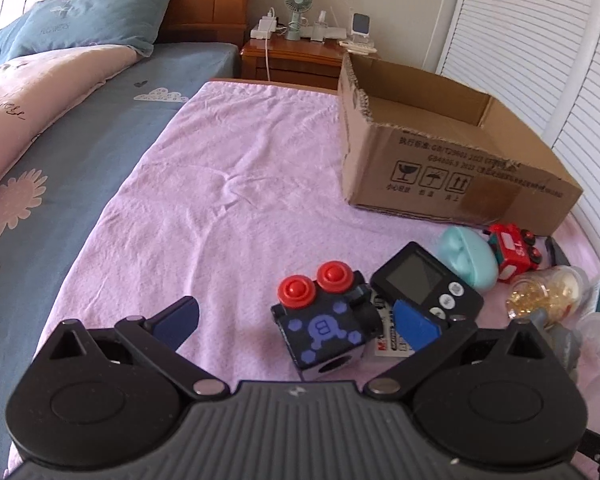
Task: Organize rigid objects
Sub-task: 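Move left gripper to black-and-red fidget cube while right gripper approaches clear plastic jar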
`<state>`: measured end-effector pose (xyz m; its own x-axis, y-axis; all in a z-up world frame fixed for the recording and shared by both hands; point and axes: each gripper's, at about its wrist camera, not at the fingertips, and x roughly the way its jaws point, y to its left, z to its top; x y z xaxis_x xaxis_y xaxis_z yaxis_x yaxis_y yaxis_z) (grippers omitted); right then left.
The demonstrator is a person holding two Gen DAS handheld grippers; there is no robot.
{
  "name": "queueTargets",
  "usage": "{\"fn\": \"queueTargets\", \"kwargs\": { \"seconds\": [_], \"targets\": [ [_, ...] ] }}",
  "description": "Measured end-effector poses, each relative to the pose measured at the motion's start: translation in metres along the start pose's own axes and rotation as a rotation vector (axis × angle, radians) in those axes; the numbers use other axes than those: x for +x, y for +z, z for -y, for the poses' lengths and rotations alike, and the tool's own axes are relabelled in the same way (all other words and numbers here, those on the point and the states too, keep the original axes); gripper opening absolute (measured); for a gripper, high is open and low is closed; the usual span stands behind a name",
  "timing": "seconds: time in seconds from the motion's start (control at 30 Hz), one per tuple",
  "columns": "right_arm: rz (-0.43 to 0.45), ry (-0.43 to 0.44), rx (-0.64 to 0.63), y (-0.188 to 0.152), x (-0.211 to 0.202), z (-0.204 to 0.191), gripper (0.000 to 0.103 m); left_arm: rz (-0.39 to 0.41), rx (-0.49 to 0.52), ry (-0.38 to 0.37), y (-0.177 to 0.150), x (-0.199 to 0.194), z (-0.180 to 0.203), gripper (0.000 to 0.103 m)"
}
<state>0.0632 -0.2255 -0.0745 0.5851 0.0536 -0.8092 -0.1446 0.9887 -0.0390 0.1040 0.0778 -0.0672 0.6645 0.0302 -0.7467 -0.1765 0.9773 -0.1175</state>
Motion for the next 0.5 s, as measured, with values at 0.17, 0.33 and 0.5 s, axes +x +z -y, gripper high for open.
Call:
{"fn": "queueTargets", "kwargs": {
  "seconds": [0.17,0.33,0.5],
  "targets": [
    [0.006,0.005,-0.008,-0.001,0.0,0.0,0.103,-0.023,0.001,0.027,-0.008,-0.002,-0.015,0.102],
    [0.011,0.011,-0.014,-0.001,0.0,0.0,0.103,-0.012,0.086,0.059,-0.019,-0.004,-0.022,0.103],
    [0.026,0.016,-0.02,-0.003,-0.001,0.0,0.103,0.012,0.111,0.031,-0.018,-0.002,-0.022,0.103]
  ]
}}
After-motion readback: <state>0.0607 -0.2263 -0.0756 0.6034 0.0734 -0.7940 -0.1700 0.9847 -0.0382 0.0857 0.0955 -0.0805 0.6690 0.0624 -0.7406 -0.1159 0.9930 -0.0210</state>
